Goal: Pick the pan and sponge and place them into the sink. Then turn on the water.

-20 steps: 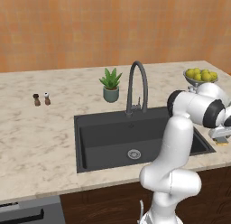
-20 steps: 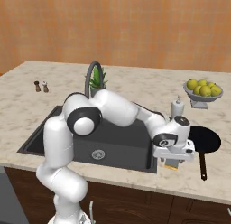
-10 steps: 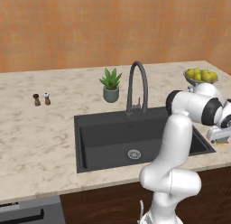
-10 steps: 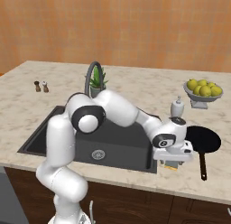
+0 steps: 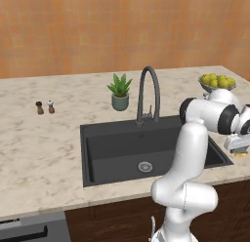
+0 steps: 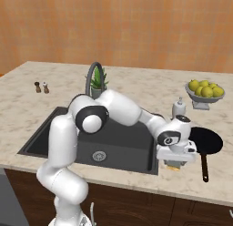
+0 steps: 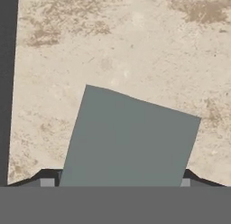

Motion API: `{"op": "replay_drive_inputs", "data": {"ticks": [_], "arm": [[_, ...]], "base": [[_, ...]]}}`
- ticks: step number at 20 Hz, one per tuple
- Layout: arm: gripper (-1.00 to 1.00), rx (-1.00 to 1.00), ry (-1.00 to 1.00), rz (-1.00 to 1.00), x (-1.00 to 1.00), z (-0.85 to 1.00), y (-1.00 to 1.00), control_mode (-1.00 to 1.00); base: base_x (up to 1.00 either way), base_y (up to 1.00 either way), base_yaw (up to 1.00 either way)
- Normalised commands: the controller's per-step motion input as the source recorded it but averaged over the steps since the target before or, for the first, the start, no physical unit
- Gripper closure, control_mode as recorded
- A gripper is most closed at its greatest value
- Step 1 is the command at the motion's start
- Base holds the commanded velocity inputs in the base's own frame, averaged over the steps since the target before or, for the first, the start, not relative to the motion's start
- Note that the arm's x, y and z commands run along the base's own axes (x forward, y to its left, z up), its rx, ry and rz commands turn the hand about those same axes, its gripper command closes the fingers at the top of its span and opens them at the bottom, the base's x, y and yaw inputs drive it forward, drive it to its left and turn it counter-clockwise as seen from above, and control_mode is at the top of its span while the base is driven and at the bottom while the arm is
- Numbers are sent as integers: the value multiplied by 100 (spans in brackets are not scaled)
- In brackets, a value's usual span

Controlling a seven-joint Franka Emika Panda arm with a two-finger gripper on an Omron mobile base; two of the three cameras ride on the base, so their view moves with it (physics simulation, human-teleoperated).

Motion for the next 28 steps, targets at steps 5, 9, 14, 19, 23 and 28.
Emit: {"op": "replay_drive_inputs", "data": {"ticks": [5, 9, 14, 19, 23, 28], "arm": [[100, 0, -9, 0, 0, 58, 0, -100], [100, 0, -5, 0, 0, 82, 0, -100], [100, 0, -1, 0, 40, 57, 0, -100], [100, 5, -6, 0, 53, 14, -2, -100], [100, 7, -7, 0, 38, 2, -27, -100], [100, 2, -13, 0, 29, 0, -46, -100]], "base": [[0, 0, 0], [0, 0, 0], [0, 0, 0], [0, 0, 0], [0, 0, 0], [0, 0, 0]]}}
